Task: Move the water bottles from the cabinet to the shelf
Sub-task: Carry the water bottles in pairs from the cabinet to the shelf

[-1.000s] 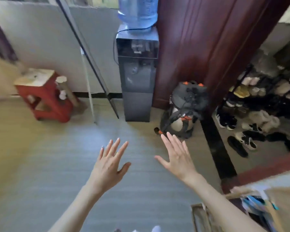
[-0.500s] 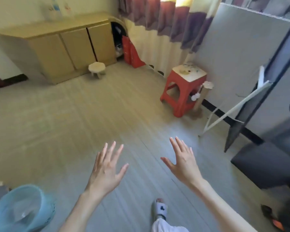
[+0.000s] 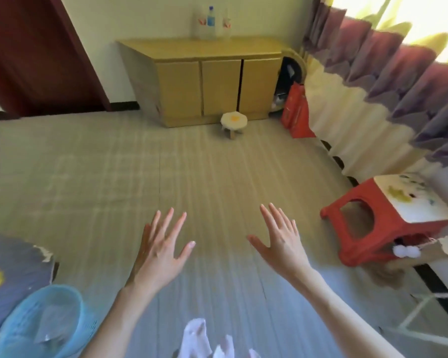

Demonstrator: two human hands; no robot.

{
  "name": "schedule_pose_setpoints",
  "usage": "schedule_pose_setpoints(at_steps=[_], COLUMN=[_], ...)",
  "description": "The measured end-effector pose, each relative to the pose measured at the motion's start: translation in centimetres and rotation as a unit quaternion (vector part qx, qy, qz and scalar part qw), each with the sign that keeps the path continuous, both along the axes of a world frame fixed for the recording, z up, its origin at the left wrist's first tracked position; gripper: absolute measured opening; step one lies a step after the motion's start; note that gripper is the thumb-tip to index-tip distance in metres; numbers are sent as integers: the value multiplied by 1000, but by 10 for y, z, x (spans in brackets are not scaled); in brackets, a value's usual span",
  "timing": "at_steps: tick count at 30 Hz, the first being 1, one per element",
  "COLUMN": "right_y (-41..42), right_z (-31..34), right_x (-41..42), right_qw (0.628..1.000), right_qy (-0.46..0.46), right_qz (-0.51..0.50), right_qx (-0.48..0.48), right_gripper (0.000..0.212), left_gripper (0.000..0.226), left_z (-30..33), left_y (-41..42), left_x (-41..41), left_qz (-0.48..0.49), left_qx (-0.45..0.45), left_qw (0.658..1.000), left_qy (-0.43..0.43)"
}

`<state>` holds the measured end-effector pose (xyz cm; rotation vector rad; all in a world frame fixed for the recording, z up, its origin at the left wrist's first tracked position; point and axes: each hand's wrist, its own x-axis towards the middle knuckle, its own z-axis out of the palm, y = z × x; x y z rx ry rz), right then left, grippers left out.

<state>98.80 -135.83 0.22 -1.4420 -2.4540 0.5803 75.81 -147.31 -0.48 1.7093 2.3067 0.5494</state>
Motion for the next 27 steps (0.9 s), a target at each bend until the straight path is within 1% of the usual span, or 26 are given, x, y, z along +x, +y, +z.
schedule_pose_setpoints(at_steps=[5, 8, 12, 18, 23, 25, 27], right_y=[84, 148, 251, 388, 490, 534, 584], right_z=[-8, -15, -12, 17, 14, 9, 4], right_x=[-60, -99, -157, -233, -275, -292, -310], right_qw=[999, 999, 998, 998, 999, 998, 998], right_qy=[-7, -23, -33, -25, -39, -51, -57], right_qz=[36, 49, 46, 35, 20, 25, 32], right_qx=[0, -7, 0, 37, 12, 1, -3], right_gripper=[84, 81, 75, 74, 75, 75, 75], left_gripper=[84, 89, 81, 83, 82, 88, 87], left_z=[-13, -24, -24, 8, 8, -1, -10], left_y=[69, 130, 231, 387, 499, 537, 578], left_x=[-45, -80, -144, -238, -285, -298, -313], left_qz=[29, 33, 30, 28, 8, -2, 0], left_qx=[-15, -14, -7, 5, 15, 5, -13], left_qw=[999, 999, 1000, 1000, 1000, 1000, 1000], left_qy=[2, -2, -6, -1, -2, -5, -11])
